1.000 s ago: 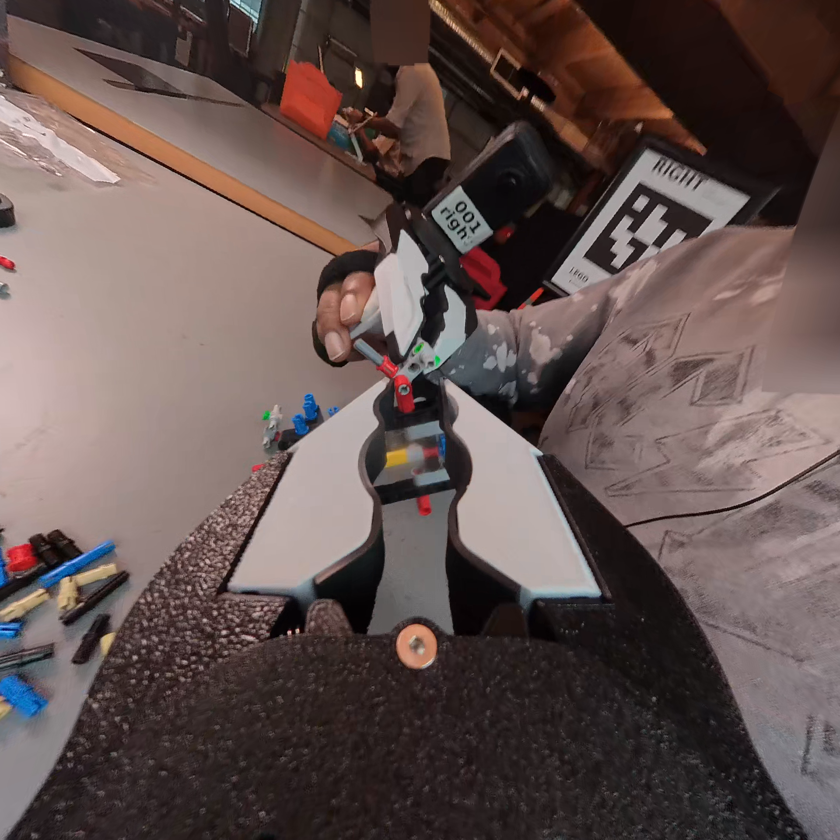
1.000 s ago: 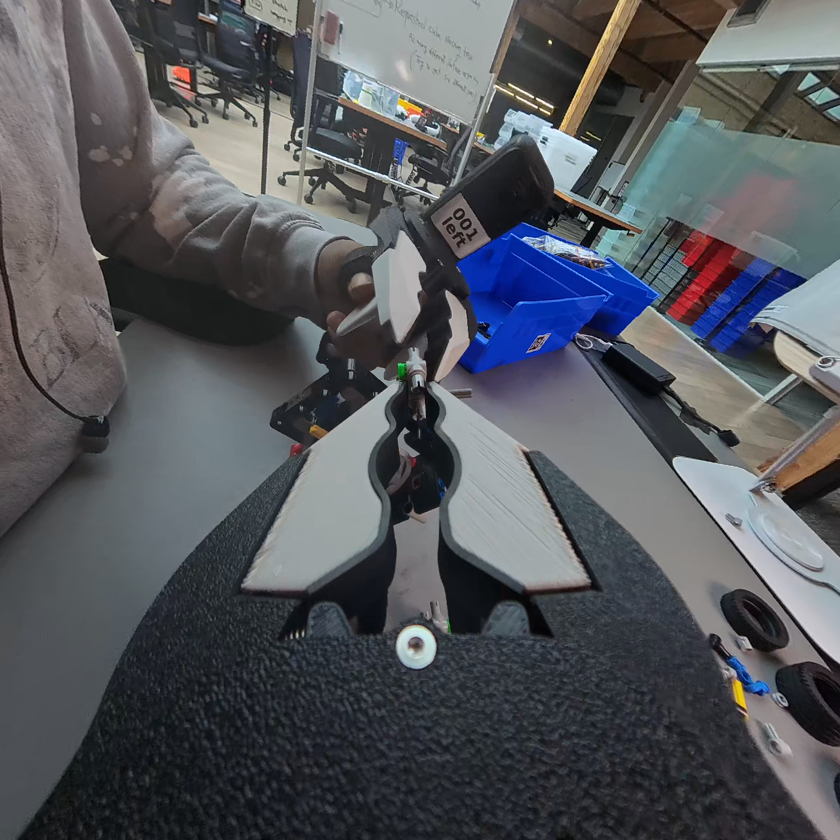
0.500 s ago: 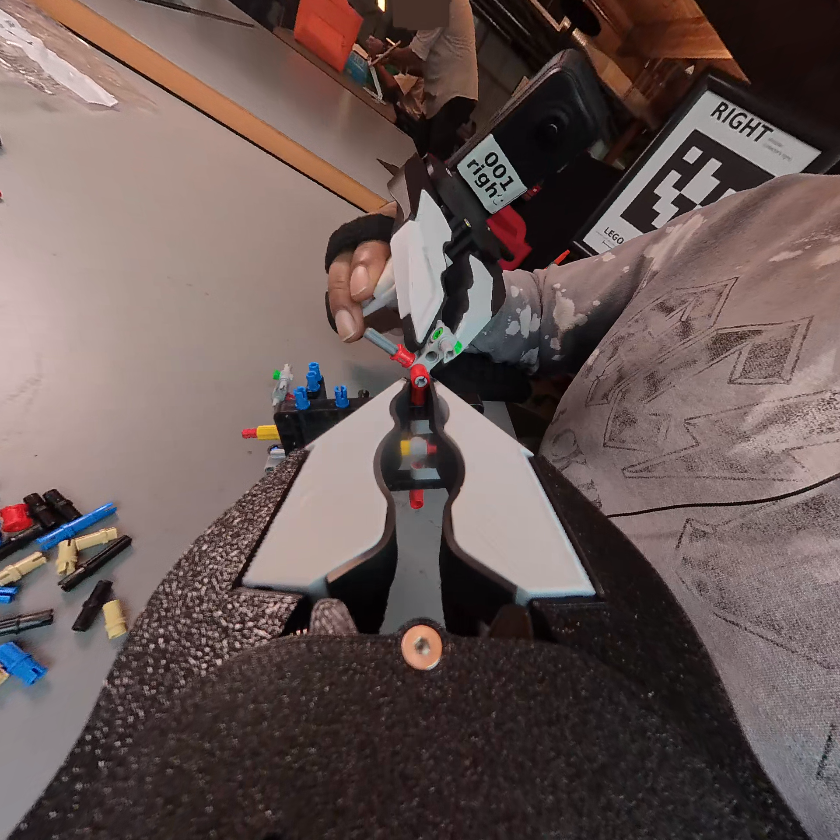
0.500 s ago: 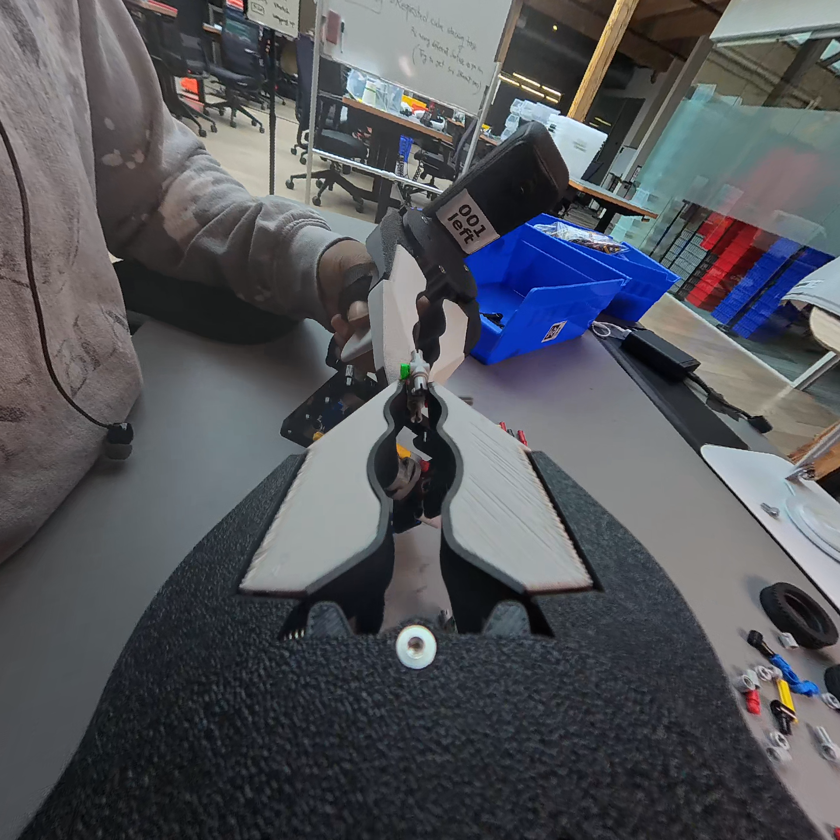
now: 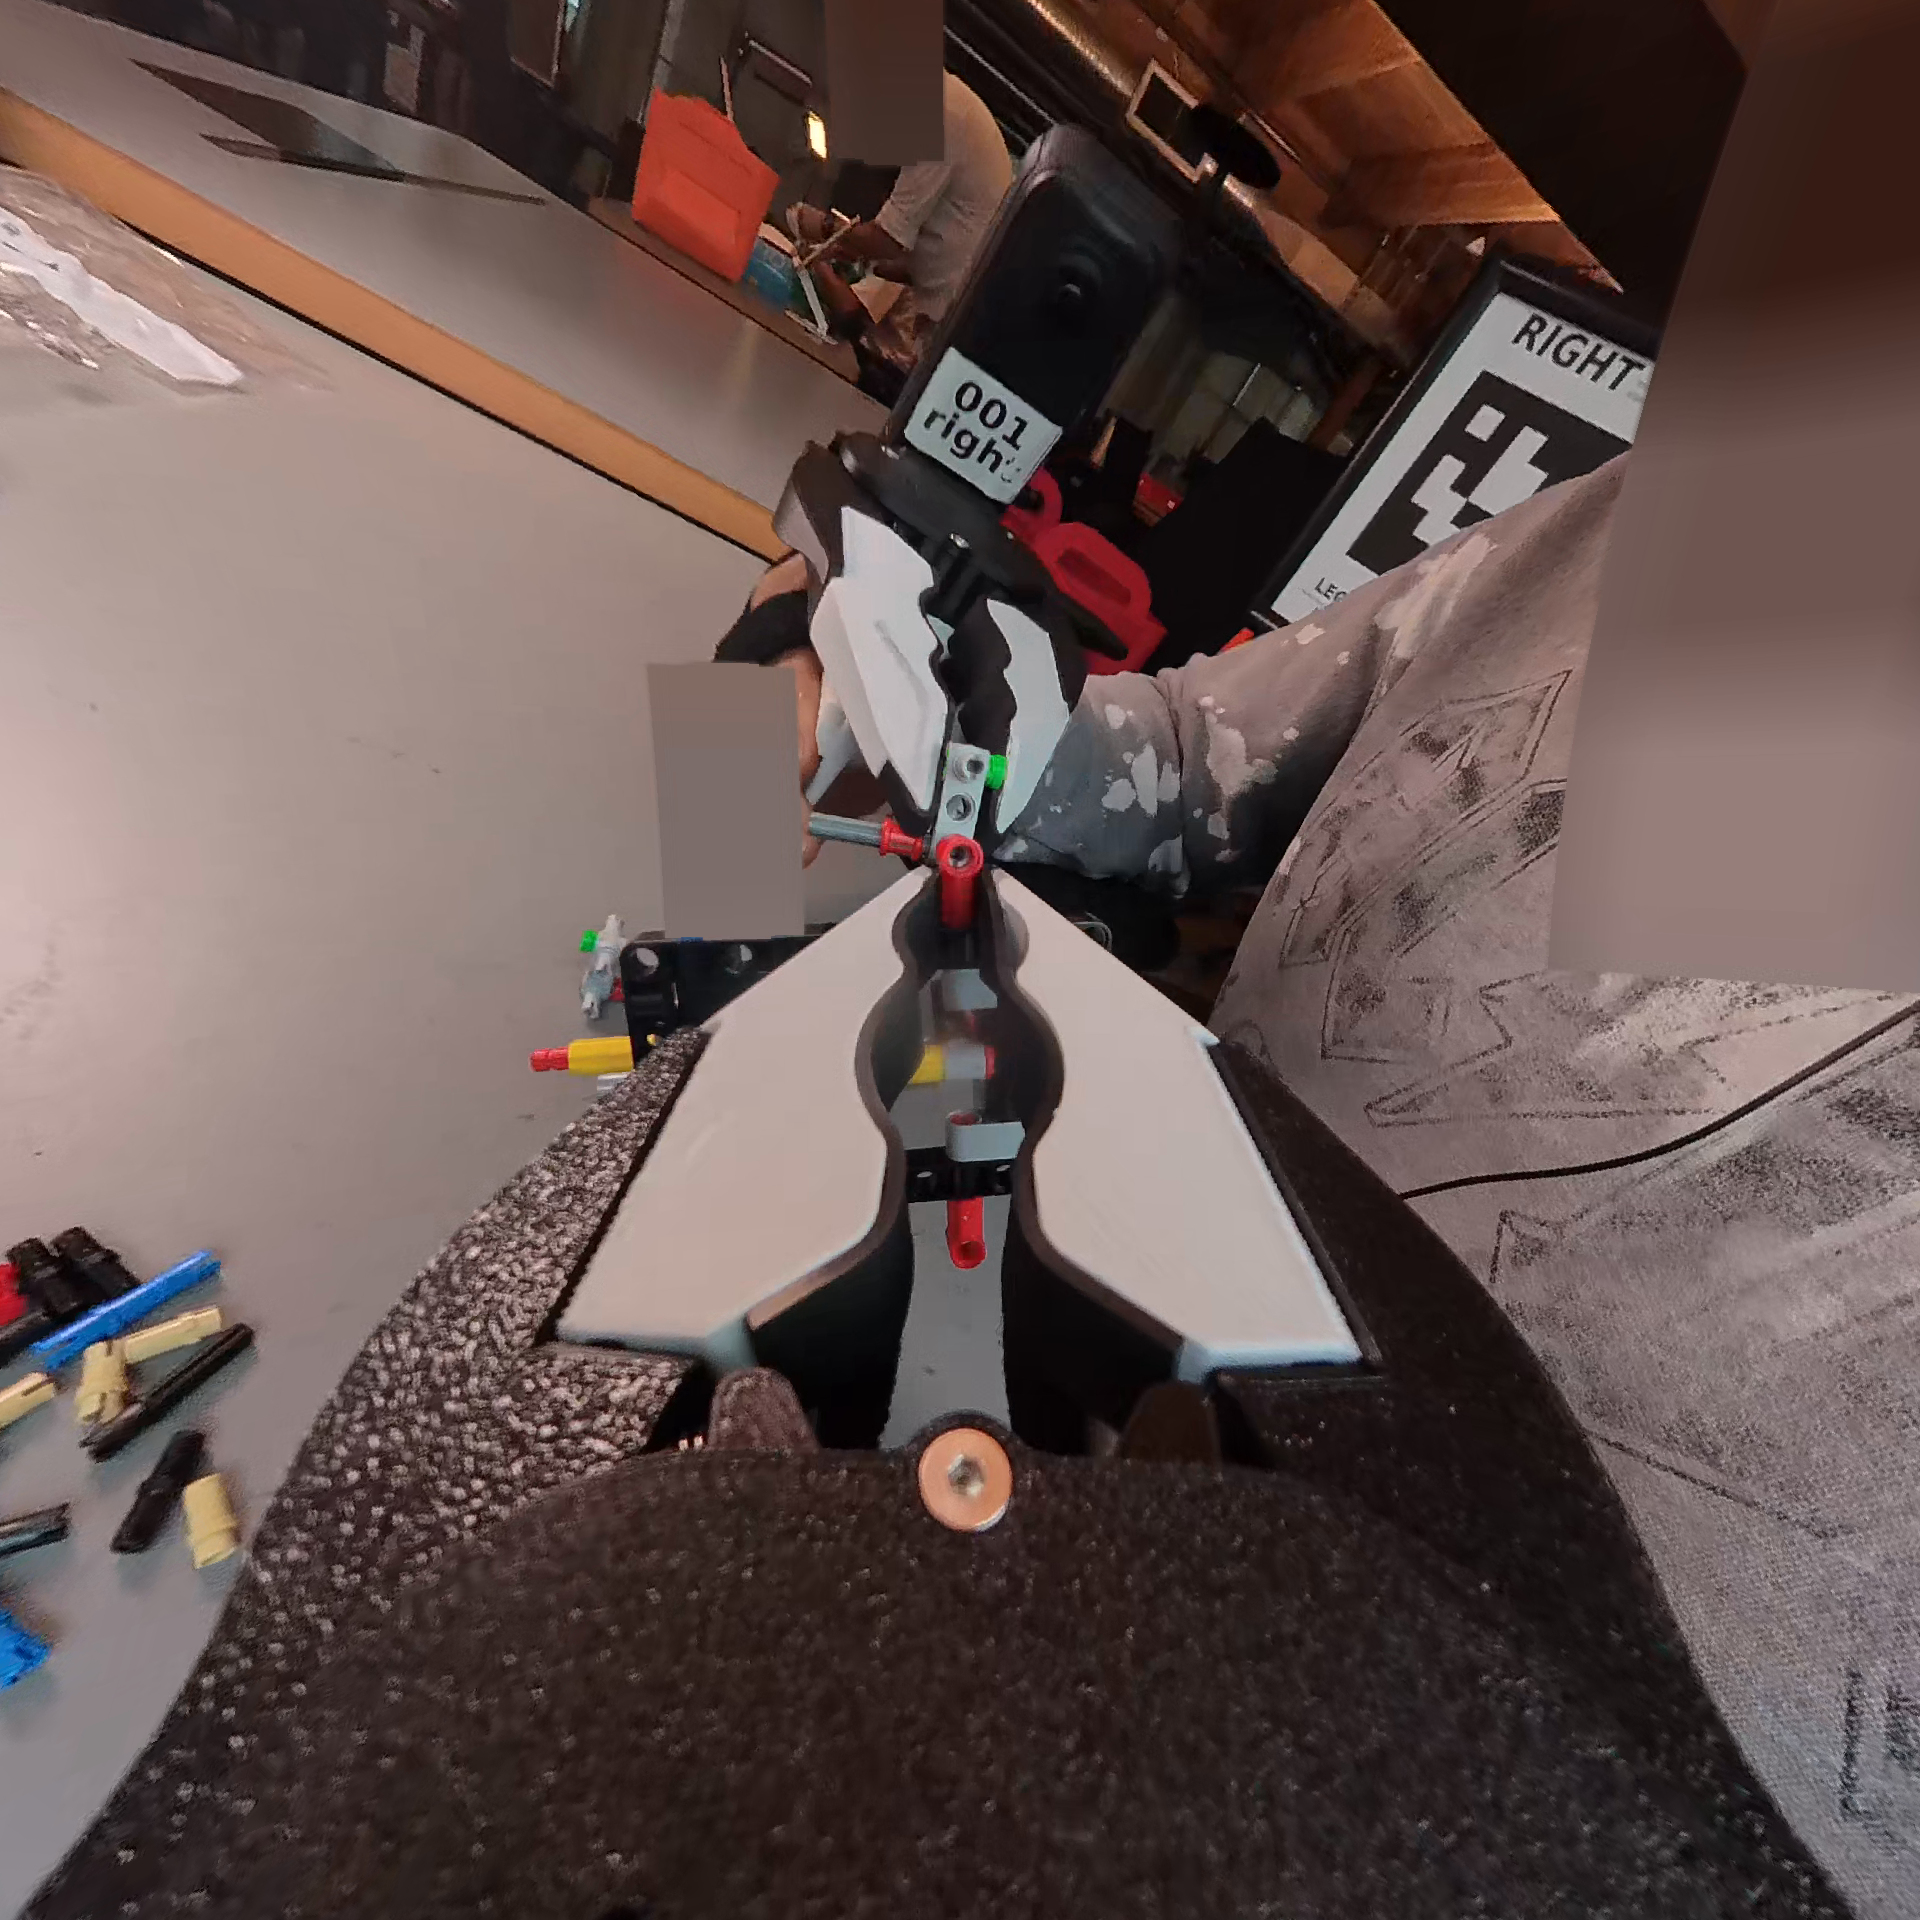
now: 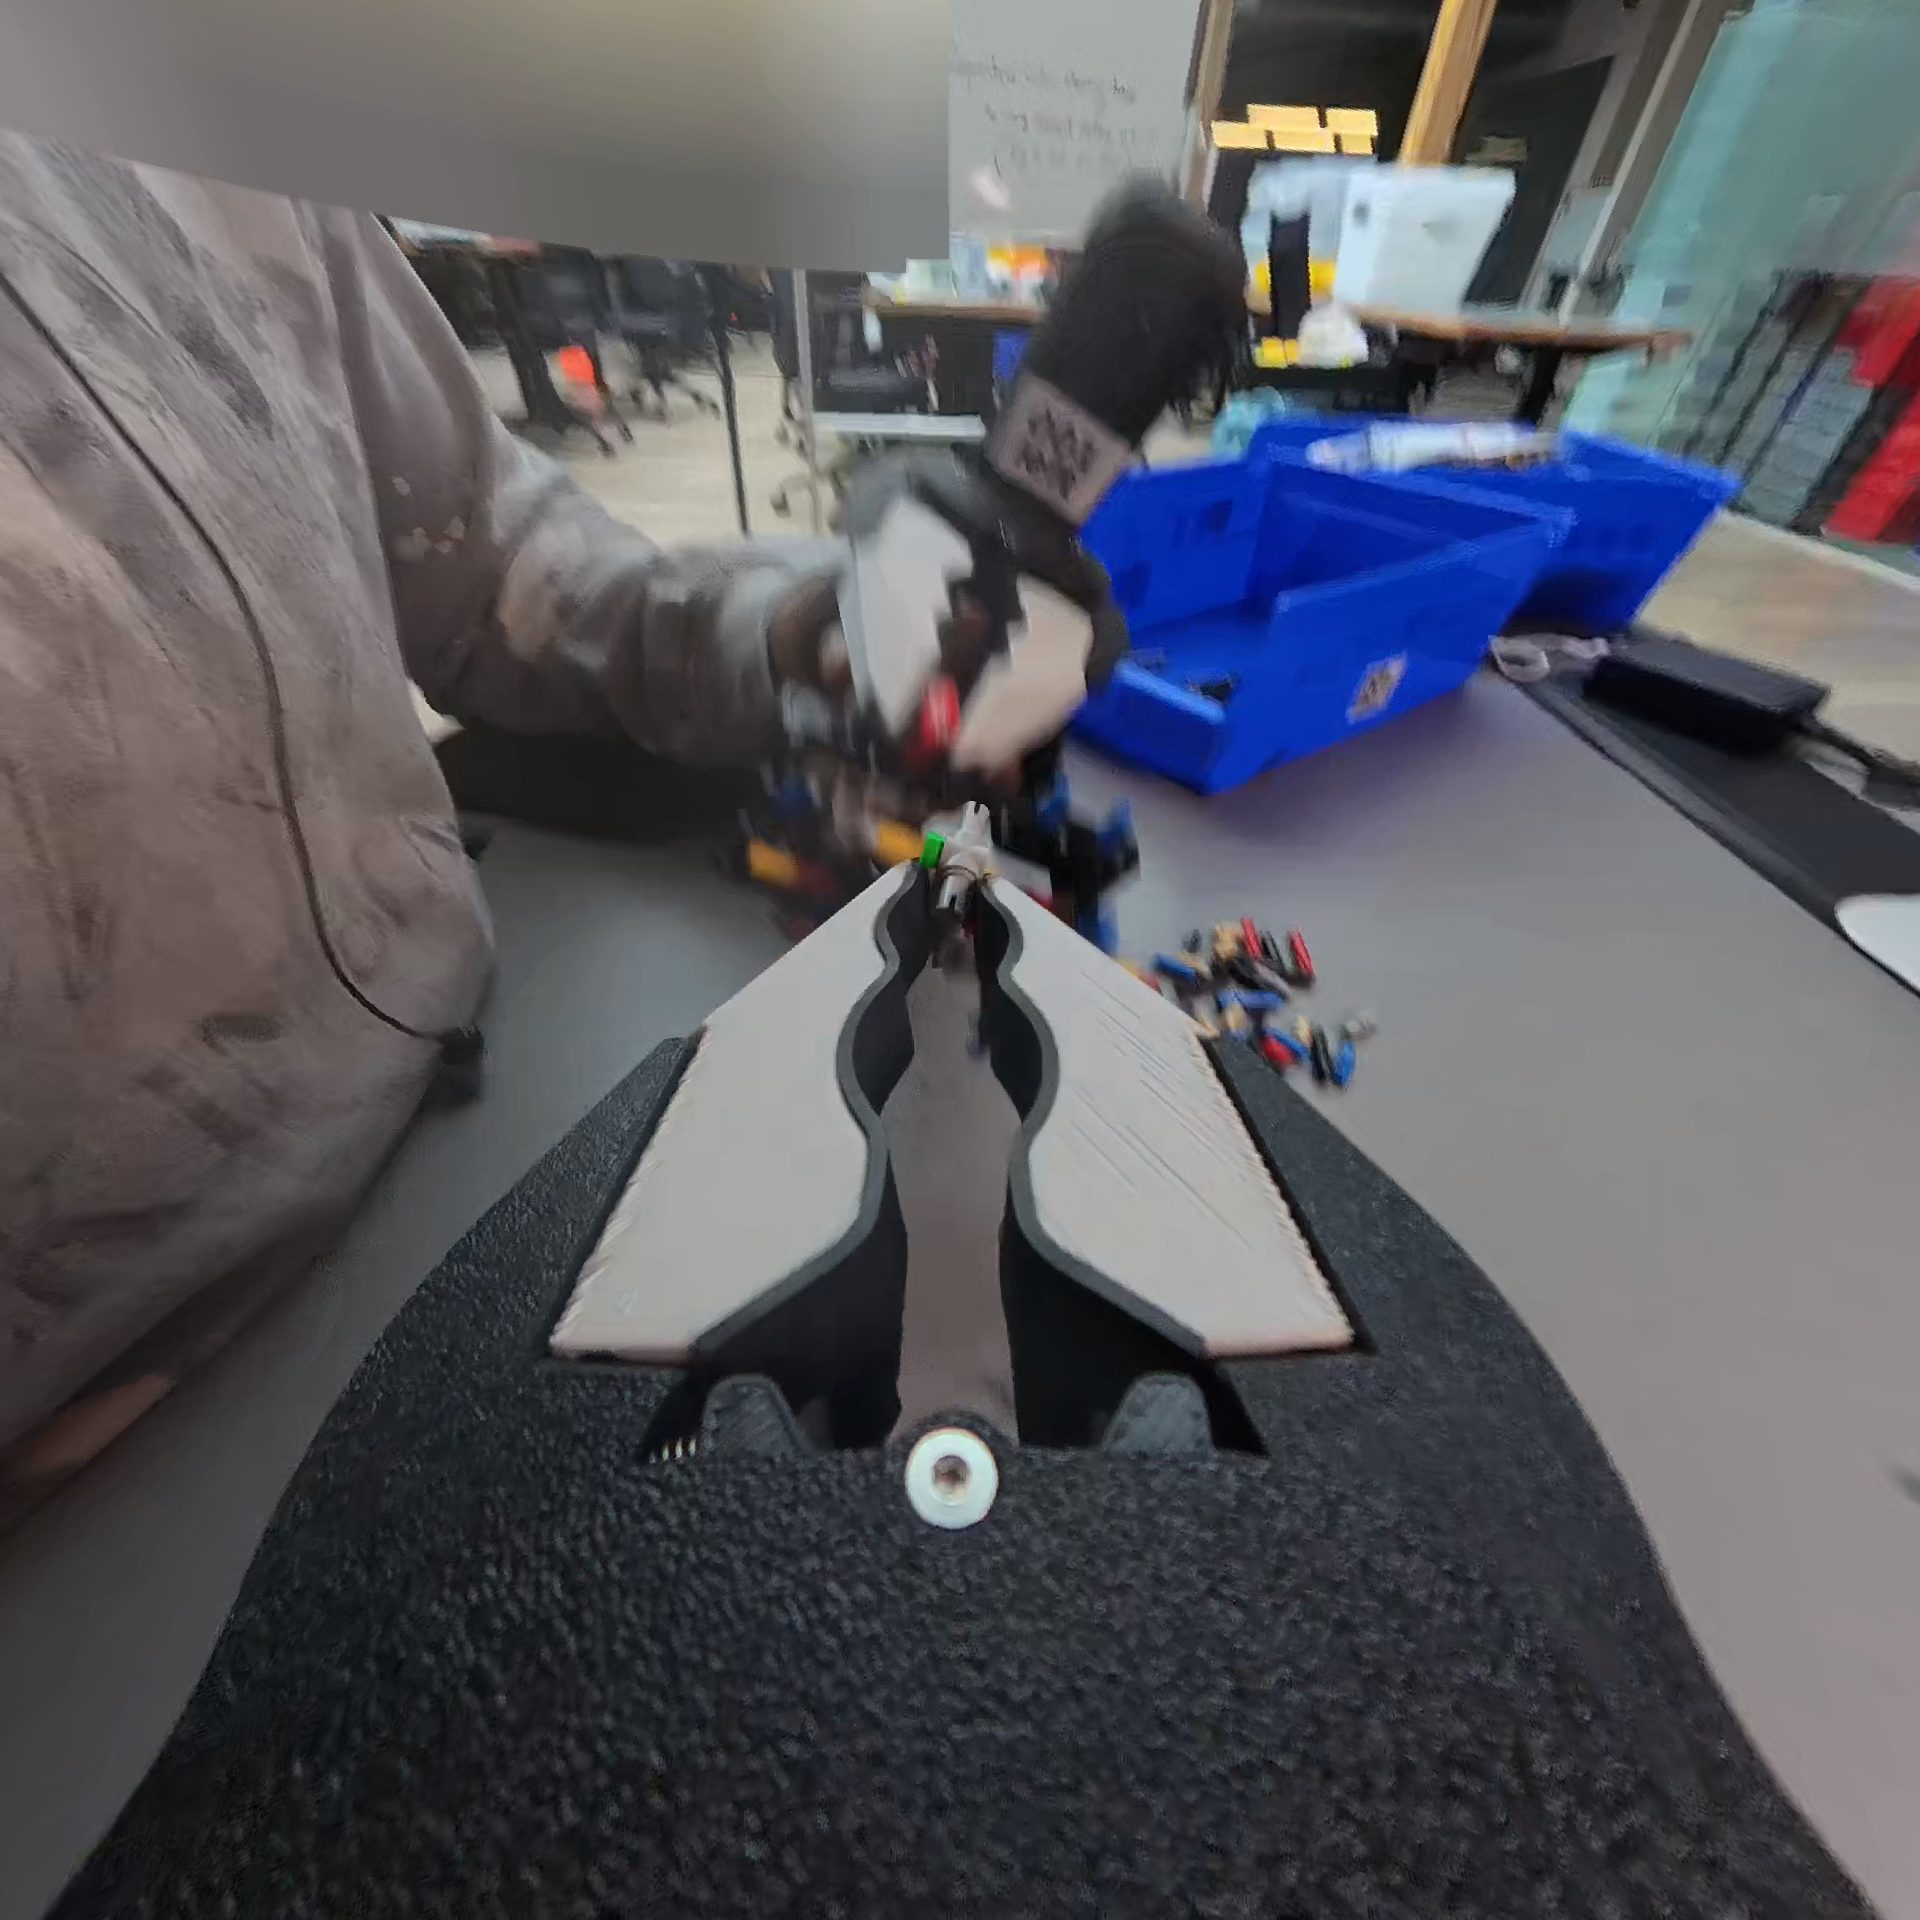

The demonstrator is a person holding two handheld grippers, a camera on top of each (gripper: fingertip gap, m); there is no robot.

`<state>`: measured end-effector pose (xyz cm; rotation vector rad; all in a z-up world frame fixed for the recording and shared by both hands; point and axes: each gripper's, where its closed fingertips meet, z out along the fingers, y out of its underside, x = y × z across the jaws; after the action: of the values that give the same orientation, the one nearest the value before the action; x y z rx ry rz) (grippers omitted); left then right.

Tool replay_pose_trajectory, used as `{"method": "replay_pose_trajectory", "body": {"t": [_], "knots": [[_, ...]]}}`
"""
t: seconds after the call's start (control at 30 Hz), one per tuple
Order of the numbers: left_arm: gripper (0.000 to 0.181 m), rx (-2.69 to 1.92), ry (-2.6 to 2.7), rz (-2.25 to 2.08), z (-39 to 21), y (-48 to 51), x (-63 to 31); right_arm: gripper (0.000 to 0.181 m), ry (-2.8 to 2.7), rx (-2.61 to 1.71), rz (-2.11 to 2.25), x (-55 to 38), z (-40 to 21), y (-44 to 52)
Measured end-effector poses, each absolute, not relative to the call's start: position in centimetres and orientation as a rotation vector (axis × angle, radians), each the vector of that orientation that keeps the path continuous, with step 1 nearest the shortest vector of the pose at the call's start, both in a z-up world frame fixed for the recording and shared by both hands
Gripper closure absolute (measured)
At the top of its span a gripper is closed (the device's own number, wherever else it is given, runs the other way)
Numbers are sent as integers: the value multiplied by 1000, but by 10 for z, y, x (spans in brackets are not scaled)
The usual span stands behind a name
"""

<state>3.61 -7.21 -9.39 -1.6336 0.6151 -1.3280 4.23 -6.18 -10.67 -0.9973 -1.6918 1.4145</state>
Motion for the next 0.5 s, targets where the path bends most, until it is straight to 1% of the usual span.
{"method": "replay_pose_trajectory", "body": {"t": [0.03, 0.07, 0.1, 0.13, 0.17, 0.27, 0.5], "knots": [[177, -1523, 529, -1380, -68, -71, 19, 173, -1744, -1057, 1279, 44, -130, -45], [178, -1449, 479, -1352, -45, -70, -2, 174, -1710, -1104, 1334, 46, -136, -39], [179, -1455, 511, -1211, -40, -67, -14, 173, -1638, -1106, 1433, 45, -124, -41], [175, -1468, 556, -1102, -42, -67, -22, 173, -1624, -1074, 1415, 43, -115, -41], [175, -1467, 561, -1089, -43, -67, -26, 173, -1632, -1056, 1385, 40, -110, -39], [176, -1503, 505, -1178, -53, -63, -29, 173, -1623, -1074, 1334, 37, -111, -24], [176, -1501, 482, -1299, -72, -57, -18, 171, -1745, -1229, 976, 48, -157, 9]]}}
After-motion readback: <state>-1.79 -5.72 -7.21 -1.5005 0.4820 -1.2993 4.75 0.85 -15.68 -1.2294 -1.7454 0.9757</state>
